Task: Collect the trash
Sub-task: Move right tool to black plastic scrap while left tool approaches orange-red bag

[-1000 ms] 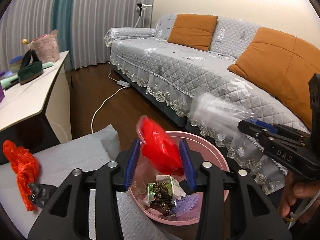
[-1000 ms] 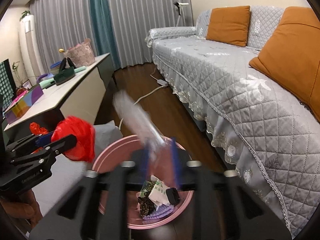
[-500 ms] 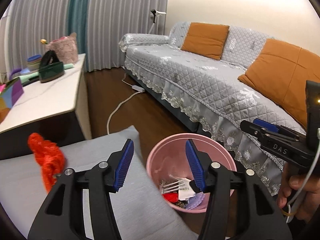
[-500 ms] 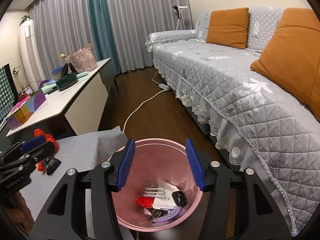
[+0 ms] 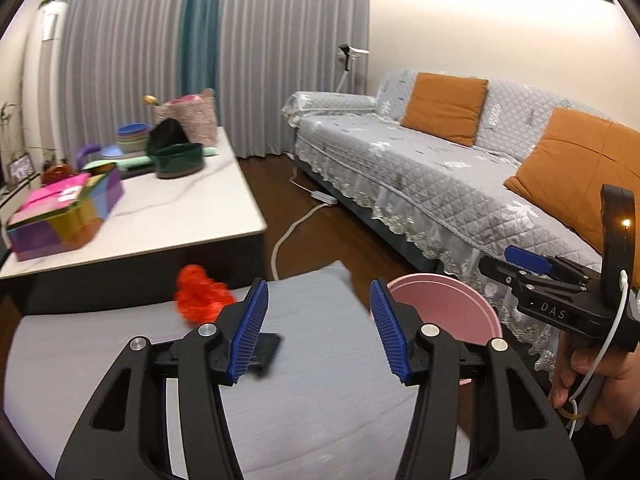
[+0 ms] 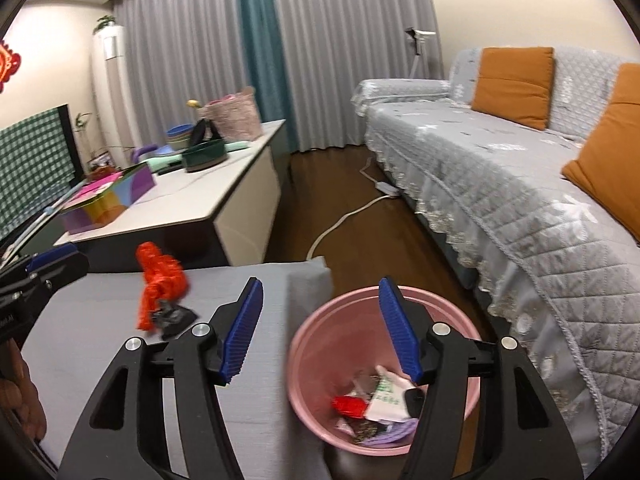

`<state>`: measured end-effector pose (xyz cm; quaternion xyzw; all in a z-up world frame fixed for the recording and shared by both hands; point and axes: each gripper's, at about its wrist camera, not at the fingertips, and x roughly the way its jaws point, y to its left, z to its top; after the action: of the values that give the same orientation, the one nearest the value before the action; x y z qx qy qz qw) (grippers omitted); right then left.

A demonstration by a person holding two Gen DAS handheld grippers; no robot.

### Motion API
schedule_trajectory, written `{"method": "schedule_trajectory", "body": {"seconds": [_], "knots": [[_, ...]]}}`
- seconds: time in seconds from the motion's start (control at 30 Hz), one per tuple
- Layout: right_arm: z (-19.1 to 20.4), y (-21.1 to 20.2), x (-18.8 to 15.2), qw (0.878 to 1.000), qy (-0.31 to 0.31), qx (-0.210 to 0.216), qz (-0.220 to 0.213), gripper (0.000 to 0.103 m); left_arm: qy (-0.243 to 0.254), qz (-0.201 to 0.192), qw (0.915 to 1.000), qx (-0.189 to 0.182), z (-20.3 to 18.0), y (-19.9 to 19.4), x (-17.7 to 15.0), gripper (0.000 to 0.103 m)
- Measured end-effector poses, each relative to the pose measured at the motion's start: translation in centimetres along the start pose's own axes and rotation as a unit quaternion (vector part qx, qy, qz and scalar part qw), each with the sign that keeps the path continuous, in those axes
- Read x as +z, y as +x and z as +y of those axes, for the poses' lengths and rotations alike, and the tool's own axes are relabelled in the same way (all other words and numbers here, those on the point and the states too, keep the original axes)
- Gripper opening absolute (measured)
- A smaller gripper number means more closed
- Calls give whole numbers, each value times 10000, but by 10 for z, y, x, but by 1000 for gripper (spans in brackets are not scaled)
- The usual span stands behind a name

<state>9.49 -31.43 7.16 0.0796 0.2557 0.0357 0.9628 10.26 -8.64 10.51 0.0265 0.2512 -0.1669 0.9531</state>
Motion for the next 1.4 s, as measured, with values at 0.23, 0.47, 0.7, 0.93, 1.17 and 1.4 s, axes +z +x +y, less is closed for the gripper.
{"method": "schedule_trajectory", "body": {"seconds": [0.23,0.47,0.7,0.93,1.17,1.4], "knots": [[39,4,-3,9990,-150,410,41,61,-354,-105,9987,355,47,-28,-16,41],[77,19,-12,9964,-332,743,219,61,-742,-135,9943,756,94,-40,-34,41],[116,51,-21,9919,-562,1036,467,61,-965,-31,9901,1022,126,-36,-49,41],[148,83,-26,9876,-779,1175,693,61,-1135,-85,9868,1148,145,-30,-48,41],[169,123,-39,9826,-985,1114,1113,60,-1082,-118,9872,1166,149,-18,-43,41],[189,155,-58,9724,-1280,1124,1597,59,-1108,4,9872,1144,155,1,-46,41]]}}
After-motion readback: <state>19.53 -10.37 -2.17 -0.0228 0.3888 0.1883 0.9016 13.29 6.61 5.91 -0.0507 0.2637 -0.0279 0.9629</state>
